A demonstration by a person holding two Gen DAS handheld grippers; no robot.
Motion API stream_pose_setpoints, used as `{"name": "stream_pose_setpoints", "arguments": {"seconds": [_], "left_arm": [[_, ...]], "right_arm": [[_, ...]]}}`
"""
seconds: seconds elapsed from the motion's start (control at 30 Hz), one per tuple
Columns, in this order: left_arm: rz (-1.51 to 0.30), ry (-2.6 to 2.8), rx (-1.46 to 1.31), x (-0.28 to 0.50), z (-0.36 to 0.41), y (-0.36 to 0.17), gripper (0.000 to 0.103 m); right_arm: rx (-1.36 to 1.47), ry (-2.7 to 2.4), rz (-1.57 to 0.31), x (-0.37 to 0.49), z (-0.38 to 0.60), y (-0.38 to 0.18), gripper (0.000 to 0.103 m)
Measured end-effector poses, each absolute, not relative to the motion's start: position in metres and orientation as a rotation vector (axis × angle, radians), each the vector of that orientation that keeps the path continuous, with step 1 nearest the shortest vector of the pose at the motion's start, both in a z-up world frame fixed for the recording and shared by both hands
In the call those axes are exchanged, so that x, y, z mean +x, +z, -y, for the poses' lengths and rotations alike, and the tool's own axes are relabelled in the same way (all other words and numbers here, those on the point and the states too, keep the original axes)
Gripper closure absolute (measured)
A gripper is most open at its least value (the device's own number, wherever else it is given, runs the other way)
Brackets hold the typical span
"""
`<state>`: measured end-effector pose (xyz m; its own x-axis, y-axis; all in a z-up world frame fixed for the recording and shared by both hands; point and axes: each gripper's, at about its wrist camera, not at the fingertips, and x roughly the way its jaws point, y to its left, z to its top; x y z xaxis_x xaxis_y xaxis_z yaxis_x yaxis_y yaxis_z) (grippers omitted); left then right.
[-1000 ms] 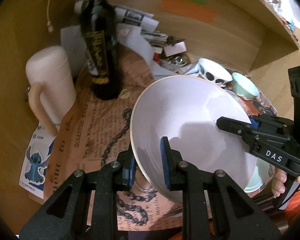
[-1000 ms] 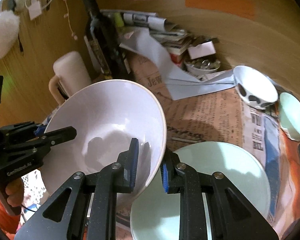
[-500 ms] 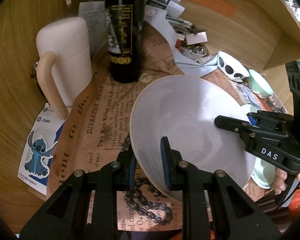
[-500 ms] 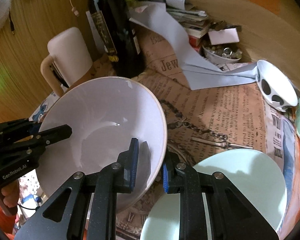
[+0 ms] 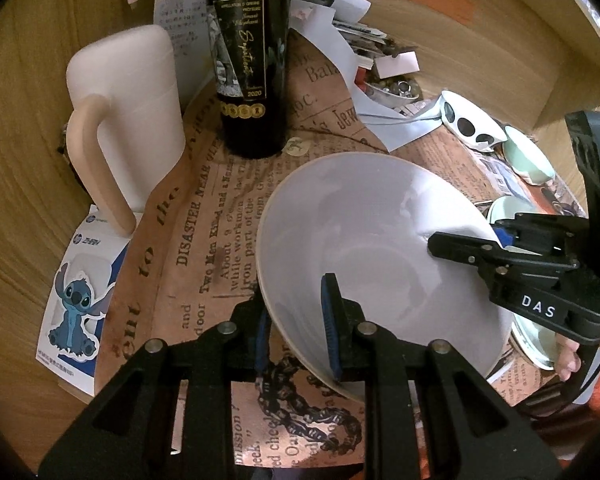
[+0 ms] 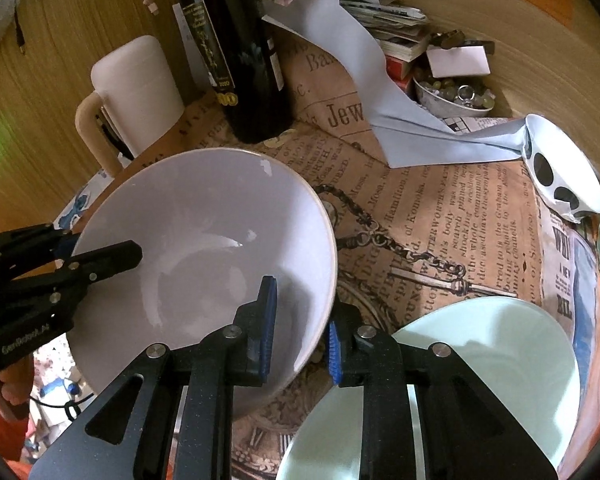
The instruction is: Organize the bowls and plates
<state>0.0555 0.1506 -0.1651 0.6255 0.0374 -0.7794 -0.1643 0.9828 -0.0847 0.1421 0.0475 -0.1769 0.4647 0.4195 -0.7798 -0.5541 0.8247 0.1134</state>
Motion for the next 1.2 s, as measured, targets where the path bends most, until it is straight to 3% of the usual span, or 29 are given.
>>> {"name": "stream_pose_setpoints", "arguments": {"seconds": [0.17, 0.3, 0.47, 0.6, 1.03, 1.17, 1.2], "left_arm": [[-0.858, 0.147, -0.137, 0.055, -0.152, -0.152, 0.075], [-0.779, 0.167, -0.118, 0.047, -0.146, -0.126, 0.052], [-0.695, 0.15, -0.086, 0.043, -0.124, -0.092, 0.043], [-0.647, 0.118, -0.088, 0.046, -0.101, -0.071, 0.03], [-0.672, 0.015, -0.08, 0.101, -0.018, -0.054, 0.029], [-0.696, -0.003, -0.062, 0.132, 0.007, -0.055, 0.029], [-0.704, -0.006, -0.055, 0.139, 0.012, -0.056, 0.029]], "right_arm": [[-0.146, 0.606, -0.849, 0.132, -0.033, -0.16, 0.081], [-0.128, 0.587, -0.752, 0.118, -0.01, -0.136, 0.068], [-0.121, 0.529, -0.656, 0.108, 0.022, -0.112, 0.065], [-0.069, 0.481, -0.607, 0.105, 0.059, -0.1, 0.062], [0.055, 0.333, -0.533, 0.111, 0.163, -0.088, 0.06], [0.09, 0.298, -0.521, 0.121, 0.185, -0.088, 0.043], [0.103, 0.292, -0.519, 0.126, 0.191, -0.088, 0.043]]}}
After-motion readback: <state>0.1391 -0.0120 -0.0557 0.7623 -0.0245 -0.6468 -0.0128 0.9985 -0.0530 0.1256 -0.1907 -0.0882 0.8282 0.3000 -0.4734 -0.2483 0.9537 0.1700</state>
